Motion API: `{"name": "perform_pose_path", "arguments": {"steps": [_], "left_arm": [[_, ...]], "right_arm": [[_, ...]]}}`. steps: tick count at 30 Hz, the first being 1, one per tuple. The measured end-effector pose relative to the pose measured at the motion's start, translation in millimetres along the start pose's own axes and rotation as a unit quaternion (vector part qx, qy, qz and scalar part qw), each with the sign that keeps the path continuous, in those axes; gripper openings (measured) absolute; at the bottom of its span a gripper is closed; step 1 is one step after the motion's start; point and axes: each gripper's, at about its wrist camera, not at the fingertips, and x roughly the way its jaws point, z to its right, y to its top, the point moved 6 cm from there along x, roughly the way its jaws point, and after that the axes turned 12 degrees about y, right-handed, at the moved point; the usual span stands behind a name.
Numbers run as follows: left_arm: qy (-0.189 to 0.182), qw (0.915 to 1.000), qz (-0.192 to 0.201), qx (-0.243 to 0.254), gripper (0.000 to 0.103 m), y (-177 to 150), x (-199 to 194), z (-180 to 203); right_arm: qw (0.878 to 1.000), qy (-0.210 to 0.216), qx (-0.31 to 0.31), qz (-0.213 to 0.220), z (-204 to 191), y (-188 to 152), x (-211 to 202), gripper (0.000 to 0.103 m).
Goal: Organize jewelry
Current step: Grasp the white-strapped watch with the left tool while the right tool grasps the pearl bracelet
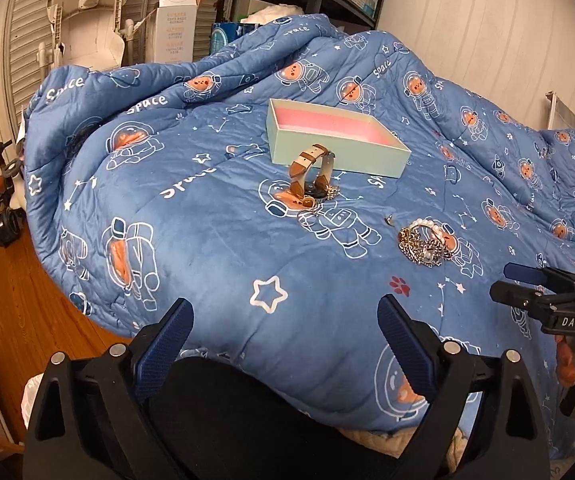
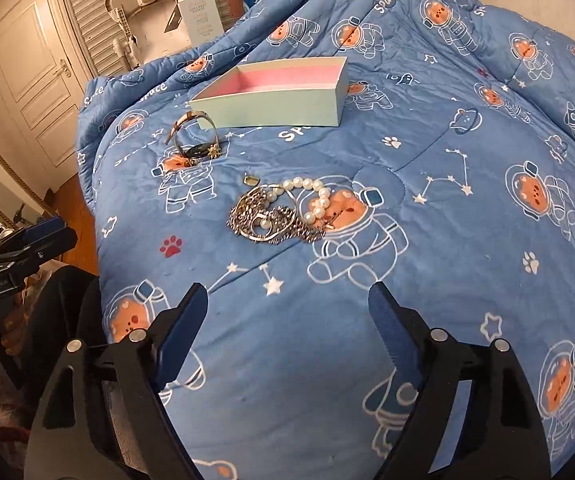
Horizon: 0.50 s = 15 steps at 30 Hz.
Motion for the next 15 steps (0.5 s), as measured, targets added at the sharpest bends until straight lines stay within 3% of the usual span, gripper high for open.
{"name": "perform_pose_path", "arguments": {"steps": [7, 9, 15], "left_arm": [[0.002, 0.9999, 0.006, 0.012, 0.075, 38.0, 29.2, 4.3], [0.003, 0.9997, 0.011, 0.021, 0.074, 52.1, 38.8, 6.8], [0.008, 0.9987, 0.015, 0.047, 0.067, 83.8, 70.8, 15.1]], "right_arm": [[1.000, -0.022, 0.002, -0.006, 36.7, 39.2, 24.2, 0.055], [0.999, -0.026, 0.007, -0.019, 47.1, 44.5, 34.3, 0.044], [0.999, -0.005, 0.026, -0.039, 59.7, 56.5, 61.5, 0.038]]}}
